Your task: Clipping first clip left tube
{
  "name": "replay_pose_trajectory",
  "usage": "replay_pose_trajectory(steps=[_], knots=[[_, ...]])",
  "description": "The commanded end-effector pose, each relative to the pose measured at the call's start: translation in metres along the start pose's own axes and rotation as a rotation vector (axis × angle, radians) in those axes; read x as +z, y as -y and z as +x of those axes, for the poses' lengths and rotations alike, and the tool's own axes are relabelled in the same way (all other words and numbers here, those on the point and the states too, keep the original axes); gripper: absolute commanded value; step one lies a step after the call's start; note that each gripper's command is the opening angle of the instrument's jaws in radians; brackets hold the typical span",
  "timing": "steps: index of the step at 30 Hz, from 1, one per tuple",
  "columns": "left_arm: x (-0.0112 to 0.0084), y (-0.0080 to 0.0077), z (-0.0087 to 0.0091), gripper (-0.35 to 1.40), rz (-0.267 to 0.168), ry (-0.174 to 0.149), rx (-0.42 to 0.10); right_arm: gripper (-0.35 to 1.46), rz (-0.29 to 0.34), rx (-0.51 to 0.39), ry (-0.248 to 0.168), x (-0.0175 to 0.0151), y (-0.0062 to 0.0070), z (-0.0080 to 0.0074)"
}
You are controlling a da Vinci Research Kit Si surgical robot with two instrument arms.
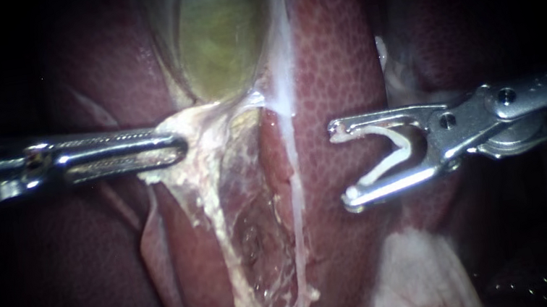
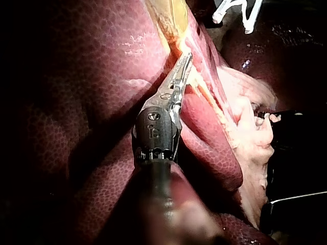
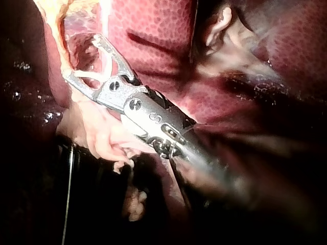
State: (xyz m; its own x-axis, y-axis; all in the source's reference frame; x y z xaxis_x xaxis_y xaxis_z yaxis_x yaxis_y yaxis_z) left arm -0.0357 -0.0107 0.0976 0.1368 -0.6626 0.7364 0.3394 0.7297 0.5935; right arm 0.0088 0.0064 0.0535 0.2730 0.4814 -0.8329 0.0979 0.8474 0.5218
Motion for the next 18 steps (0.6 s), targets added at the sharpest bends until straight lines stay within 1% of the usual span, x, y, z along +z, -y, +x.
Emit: replay_pose_trajectory(steps=[1,5,8,11,18], knots=[[0.0000,0.0000,0.0000,-0.35,-0.001,0.004,-0.001,0.60,0.000,0.000,0.000,0.0001,0.0000,0.0000],[-0.0001,0.0000,0.0000,-0.35,-0.001,0.004,-0.001,0.60,-0.001,-0.010,0.001,0.0006,0.0002,-0.0005],[-0.0001,0.0000,0.0001,-0.35,-0.002,0.004,0.000,0.59,-0.005,-0.019,0.003,0.0018,0.0006,-0.0016],[-0.0001,0.0000,0.0002,-0.35,-0.002,0.004,0.000,0.59,-0.011,-0.013,0.004,0.0037,0.0007,-0.0032],[0.0000,-0.0001,0.0006,-0.35,-0.003,0.004,0.002,0.59,0.015,0.015,0.003,0.0089,0.0009,-0.0077]])
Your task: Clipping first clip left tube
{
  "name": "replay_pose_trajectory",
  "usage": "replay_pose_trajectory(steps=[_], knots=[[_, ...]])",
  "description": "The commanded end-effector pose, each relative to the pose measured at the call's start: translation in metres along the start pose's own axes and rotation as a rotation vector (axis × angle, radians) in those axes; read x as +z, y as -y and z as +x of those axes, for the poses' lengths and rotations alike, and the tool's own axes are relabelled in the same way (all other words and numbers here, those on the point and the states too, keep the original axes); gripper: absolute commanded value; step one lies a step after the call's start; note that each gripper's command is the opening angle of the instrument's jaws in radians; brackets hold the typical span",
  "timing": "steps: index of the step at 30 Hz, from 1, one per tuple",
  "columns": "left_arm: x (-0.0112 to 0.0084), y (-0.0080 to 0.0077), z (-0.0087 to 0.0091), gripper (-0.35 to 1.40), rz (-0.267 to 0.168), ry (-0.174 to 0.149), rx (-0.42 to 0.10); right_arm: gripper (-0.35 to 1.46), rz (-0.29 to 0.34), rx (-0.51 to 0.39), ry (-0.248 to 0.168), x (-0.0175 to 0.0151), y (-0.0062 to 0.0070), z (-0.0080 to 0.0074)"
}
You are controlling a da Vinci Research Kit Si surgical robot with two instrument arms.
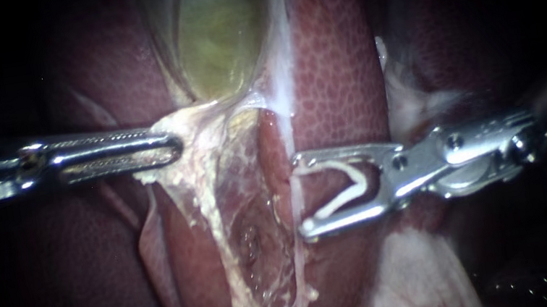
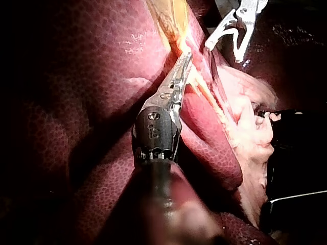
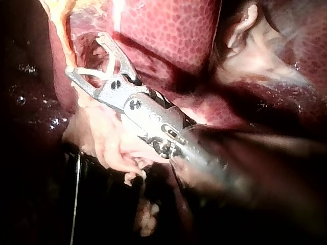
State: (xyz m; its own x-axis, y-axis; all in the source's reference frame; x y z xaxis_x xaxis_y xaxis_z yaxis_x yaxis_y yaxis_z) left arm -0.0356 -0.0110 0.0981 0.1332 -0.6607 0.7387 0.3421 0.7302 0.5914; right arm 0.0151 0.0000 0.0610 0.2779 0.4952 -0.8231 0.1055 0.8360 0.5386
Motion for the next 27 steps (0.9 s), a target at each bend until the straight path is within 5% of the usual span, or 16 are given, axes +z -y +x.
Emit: replay_pose_trajectory(steps=[1,11,27], knots=[[0.0000,0.0000,0.0001,-0.35,0.000,0.000,0.001,0.59,0.009,0.004,0.000,0.0008,0.0000,-0.0007],[0.0001,-0.0002,0.0003,-0.35,-0.003,0.000,0.002,0.59,0.043,0.040,0.001,0.0058,0.0007,-0.0043],[0.0003,-0.0005,0.0007,-0.35,-0.005,0.000,0.003,0.59,0.059,0.054,0.001,0.0073,0.0010,-0.0044]])
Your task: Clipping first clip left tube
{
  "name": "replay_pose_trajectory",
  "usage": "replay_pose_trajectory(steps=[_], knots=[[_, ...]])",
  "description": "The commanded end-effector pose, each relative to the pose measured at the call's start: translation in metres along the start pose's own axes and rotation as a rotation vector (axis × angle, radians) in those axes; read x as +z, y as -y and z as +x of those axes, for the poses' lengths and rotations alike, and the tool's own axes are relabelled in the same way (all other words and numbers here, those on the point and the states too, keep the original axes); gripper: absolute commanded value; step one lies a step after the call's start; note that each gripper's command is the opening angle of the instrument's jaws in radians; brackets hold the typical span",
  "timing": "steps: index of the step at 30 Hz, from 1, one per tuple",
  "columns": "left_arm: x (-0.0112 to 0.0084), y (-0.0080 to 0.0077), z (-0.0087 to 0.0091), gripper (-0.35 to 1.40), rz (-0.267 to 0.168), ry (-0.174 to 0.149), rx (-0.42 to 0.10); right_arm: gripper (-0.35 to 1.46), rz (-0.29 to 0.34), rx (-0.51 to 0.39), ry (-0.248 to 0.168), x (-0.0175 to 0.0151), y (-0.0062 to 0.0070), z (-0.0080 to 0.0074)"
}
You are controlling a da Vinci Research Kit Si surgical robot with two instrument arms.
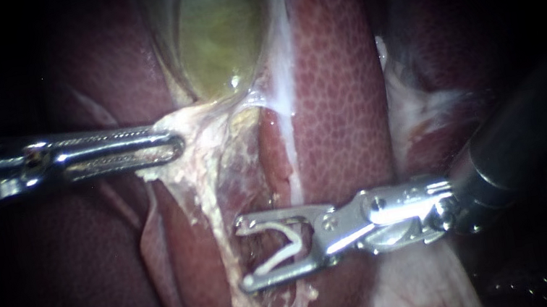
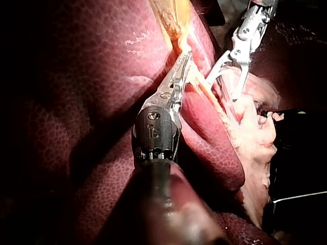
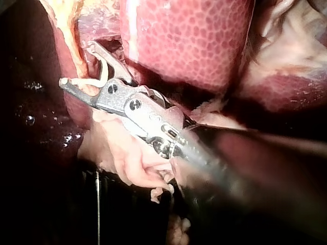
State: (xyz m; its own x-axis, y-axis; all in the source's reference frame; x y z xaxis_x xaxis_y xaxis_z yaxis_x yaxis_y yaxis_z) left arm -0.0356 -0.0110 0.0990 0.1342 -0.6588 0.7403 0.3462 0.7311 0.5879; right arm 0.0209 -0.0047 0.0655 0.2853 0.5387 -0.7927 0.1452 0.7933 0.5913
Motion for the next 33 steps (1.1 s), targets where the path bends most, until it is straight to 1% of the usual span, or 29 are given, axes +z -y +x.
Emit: replay_pose_trajectory(steps=[1,8,14,20,27,33], knots=[[0.0000,0.0000,0.0000,-0.35,-0.001,0.000,0.000,0.59,0.001,0.000,0.000,0.0001,0.0001,0.0000],[0.0000,0.0000,0.0000,-0.35,-0.001,0.000,0.000,0.59,0.010,0.001,0.001,0.0010,0.0003,0.0001],[0.0001,0.0001,0.0000,-0.35,-0.001,0.000,0.000,0.59,0.019,0.006,0.002,0.0022,0.0003,-0.0005],[0.0001,0.0001,0.0001,-0.35,-0.002,0.000,0.000,0.59,0.046,0.026,0.006,0.0032,0.0004,-0.0012],[0.0001,0.0001,0.0001,-0.35,-0.002,0.000,0.000,0.57,0.097,0.063,0.015,0.0036,0.0007,-0.0018],[0.0002,-0.0002,0.0002,-0.35,-0.005,0.000,0.000,0.56,0.159,0.096,0.018,0.0040,0.0011,-0.0027]])
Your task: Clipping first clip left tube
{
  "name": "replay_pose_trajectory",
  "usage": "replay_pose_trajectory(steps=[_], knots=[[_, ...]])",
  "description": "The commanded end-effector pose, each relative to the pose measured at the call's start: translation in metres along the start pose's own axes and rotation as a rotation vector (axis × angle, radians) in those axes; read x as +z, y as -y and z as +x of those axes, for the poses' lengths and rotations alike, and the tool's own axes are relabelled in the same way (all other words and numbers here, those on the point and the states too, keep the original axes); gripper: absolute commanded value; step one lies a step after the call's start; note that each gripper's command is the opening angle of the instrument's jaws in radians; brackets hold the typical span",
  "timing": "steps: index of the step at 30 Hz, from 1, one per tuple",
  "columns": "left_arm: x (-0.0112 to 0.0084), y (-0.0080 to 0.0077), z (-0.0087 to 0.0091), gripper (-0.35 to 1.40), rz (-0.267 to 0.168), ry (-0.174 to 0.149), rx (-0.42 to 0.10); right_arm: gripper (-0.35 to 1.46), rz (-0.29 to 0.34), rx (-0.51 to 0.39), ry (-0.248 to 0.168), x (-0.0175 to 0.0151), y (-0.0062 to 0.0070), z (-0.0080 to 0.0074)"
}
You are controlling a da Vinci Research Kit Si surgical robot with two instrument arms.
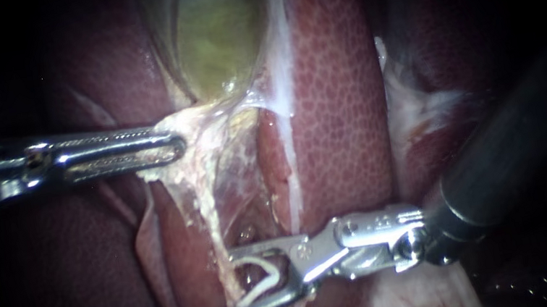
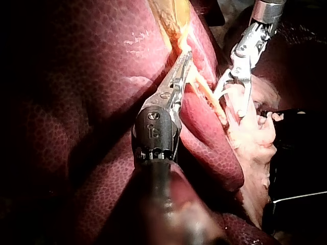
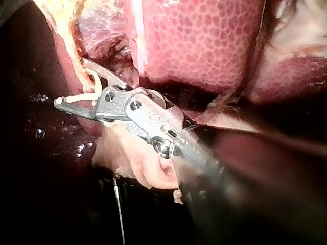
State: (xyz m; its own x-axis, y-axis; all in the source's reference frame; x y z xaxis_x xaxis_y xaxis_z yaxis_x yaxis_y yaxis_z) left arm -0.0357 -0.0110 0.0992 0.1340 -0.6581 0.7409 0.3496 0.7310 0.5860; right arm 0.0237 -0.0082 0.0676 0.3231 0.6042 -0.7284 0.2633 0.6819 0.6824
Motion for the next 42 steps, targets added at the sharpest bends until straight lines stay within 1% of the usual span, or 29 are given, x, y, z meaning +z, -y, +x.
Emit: replay_pose_trajectory(steps=[1,6,12,17,19,23,24,27,30,33,42], knots=[[0.0000,-0.0001,0.0000,-0.35,-0.001,0.000,-0.001,0.56,0.009,0.006,-0.001,0.0001,0.0001,-0.0002],[0.0001,-0.0001,0.0001,-0.35,-0.002,0.000,-0.001,0.54,0.040,0.018,0.009,0.0013,-0.0002,-0.0010],[0.0001,-0.0001,0.0001,-0.35,-0.002,0.000,-0.001,0.54,0.045,0.026,0.009,0.0028,-0.0006,-0.0020],[0.0003,0.0000,0.0003,-0.35,-0.004,0.000,0.000,0.52,0.047,0.043,-0.005,0.0031,-0.0012,-0.0020],[0.0003,0.0000,0.0003,-0.35,-0.005,0.000,0.001,0.50,0.047,0.049,-0.005,0.0031,-0.0013,-0.0020],[0.0003,0.0000,0.0003,-0.35,-0.005,0.000,0.001,0.47,0.057,0.068,-0.029,0.0027,-0.0016,-0.0016],[0.0003,0.0000,0.0003,-0.35,-0.005,0.000,0.001,0.47,0.063,0.076,-0.041,0.0025,-0.0018,-0.0012],[0.0004,0.0001,0.0003,-0.35,-0.005,0.000,0.001,0.47,0.060,0.080,-0.048,0.0021,-0.0021,-0.0006],[0.0004,0.0001,0.0004,-0.35,-0.006,0.000,0.001,0.46,0.061,0.087,-0.054,0.0021,-0.0022,-0.0004],[0.0004,0.0001,0.0004,-0.35,-0.006,0.000,0.001,0.46,0.066,0.088,-0.076,0.0020,-0.0024,0.0000],[0.0005,0.0001,0.0004,-0.35,-0.007,0.000,0.001,0.46,0.051,0.094,-0.086,0.0018,-0.0027,0.0009]])
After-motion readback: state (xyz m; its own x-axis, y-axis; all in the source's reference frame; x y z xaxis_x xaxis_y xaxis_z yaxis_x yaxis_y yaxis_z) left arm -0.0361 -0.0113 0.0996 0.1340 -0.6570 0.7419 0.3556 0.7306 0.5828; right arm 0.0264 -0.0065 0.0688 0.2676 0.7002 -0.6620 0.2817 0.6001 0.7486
